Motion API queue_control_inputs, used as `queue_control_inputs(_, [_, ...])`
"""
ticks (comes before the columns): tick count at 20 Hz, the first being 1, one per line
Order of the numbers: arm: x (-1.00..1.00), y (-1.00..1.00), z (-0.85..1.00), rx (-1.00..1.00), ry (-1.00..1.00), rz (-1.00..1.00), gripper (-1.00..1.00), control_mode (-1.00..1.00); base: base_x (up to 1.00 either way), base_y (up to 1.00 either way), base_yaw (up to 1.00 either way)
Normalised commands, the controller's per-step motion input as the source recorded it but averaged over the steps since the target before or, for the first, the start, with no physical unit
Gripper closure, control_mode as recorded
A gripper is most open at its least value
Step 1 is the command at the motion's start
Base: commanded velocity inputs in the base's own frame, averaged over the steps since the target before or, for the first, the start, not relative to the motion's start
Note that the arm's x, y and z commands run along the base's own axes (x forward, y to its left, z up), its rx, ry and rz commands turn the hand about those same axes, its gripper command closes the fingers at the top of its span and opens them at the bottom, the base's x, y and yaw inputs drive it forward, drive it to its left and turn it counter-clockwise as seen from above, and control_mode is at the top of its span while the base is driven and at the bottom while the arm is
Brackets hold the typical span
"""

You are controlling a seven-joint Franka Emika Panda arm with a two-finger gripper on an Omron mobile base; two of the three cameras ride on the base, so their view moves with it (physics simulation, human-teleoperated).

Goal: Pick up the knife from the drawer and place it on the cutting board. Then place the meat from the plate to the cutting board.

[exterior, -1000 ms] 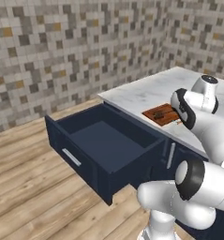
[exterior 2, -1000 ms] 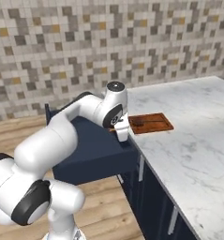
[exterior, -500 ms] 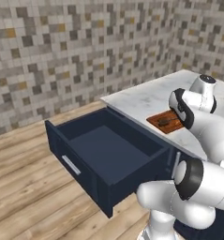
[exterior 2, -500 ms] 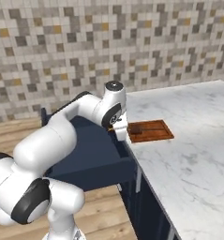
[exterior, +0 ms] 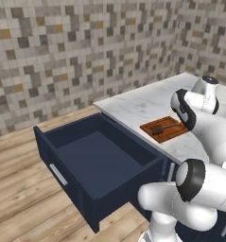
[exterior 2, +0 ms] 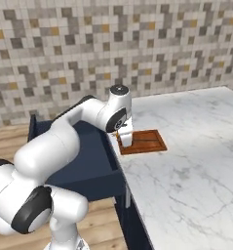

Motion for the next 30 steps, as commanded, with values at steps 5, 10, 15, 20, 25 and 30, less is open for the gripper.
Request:
queue_control_inputs(5, [0.00, 0.00, 0.00, 0.00, 0.00, 0.00, 1.00, 1.00, 0.47, -0.29, 0.07])
queue_control_inputs(10, [0.00, 0.00, 0.00, 0.00, 0.00, 0.00, 1.00, 1.00, 0.31, -0.14, 0.05])
queue_control_inputs(15, [0.00, 0.00, 0.00, 0.00, 0.00, 0.00, 1.00, 1.00, 0.10, -0.09, 0.02])
queue_control_inputs(20, [0.22, 0.00, -0.18, 0.00, 0.00, 0.02, 1.00, -1.00, 0.05, -0.01, 0.01])
queue_control_inputs(25, [0.60, -0.02, -0.43, 0.00, 0.04, 0.06, 1.00, -1.00, 0.00, 0.00, 0.00])
queue_control_inputs(30, [0.50, -0.13, -0.37, 0.00, 0.03, 0.06, 1.00, -1.00, 0.00, 0.00, 0.00])
